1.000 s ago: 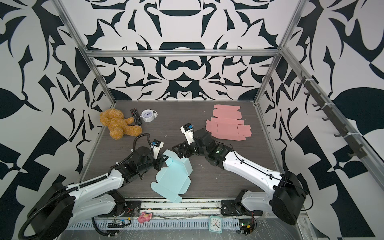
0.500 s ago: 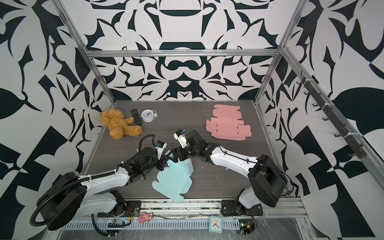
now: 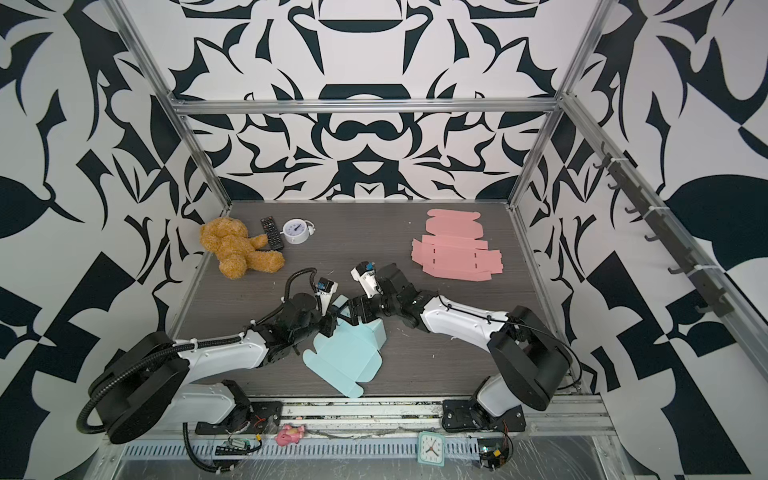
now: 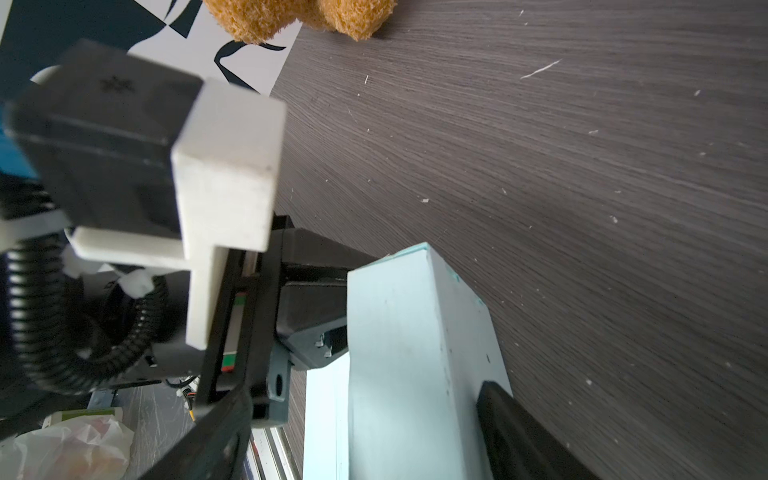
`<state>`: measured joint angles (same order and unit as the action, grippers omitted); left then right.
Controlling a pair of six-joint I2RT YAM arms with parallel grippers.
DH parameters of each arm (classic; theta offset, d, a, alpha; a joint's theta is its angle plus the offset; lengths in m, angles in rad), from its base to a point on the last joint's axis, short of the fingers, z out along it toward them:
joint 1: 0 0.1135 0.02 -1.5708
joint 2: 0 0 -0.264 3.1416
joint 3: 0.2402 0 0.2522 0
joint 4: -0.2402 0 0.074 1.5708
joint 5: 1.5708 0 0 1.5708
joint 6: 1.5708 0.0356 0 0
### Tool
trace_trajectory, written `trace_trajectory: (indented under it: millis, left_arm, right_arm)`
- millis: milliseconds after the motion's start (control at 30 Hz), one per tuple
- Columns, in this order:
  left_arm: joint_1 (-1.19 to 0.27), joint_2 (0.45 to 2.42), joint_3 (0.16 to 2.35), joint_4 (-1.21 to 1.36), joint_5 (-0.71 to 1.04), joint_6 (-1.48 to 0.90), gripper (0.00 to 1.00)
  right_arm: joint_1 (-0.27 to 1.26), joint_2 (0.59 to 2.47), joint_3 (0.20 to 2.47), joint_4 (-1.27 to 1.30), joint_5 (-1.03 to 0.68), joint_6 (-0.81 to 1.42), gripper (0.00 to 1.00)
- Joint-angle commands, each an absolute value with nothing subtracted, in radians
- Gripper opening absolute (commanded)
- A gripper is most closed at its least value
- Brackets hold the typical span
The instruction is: Fold the paper box
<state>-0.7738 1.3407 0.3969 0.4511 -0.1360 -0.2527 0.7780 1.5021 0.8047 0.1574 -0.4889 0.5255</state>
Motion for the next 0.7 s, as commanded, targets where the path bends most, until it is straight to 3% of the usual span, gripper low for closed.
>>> trace_trajectory:
  millis: [0, 667]
  left_arm:
    - [-0.77, 1.378, 0.41, 0.431, -0.225, -0.281, 0.12]
    - [-0.804, 1.366, 0.372, 0.461, -0.243, -0.305, 0.26]
  right_arm:
    - [0.792, 1.478, 0.776, 0.159, -0.531, 0.555, 0.85]
    - [0.793, 1.407, 0.823, -0.06, -0.328, 0.443, 0.82]
